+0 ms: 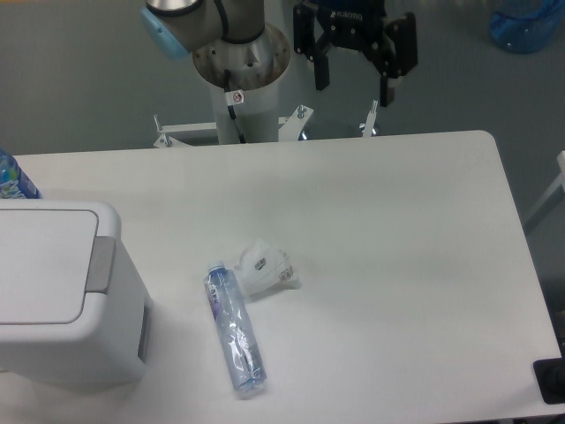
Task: Open the trash can
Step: 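Move the open gripper over the white trash can lid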
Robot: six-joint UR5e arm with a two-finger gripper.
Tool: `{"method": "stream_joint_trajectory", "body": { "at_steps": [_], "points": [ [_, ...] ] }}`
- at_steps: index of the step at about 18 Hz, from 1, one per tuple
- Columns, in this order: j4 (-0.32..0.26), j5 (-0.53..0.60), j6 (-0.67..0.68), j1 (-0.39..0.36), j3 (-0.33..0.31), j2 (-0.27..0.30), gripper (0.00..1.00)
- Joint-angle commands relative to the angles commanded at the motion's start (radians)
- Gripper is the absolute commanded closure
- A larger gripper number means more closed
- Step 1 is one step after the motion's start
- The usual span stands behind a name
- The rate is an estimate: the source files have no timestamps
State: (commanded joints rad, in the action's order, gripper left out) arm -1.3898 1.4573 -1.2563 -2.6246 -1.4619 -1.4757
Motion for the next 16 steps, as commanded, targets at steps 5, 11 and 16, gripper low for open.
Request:
{"method": "stream_joint_trajectory", "body": {
  "at_steps": [5, 11, 16],
  "points": [
    [0.002, -0.015, 0.003, 0.002, 0.002, -0.005, 0.00],
    [0.046, -0.037, 0.200, 0.009, 0.008, -0.026, 0.00],
    [0.188, -0.063, 0.490, 0.090, 0.006, -0.077, 0.00]
  ]
}}
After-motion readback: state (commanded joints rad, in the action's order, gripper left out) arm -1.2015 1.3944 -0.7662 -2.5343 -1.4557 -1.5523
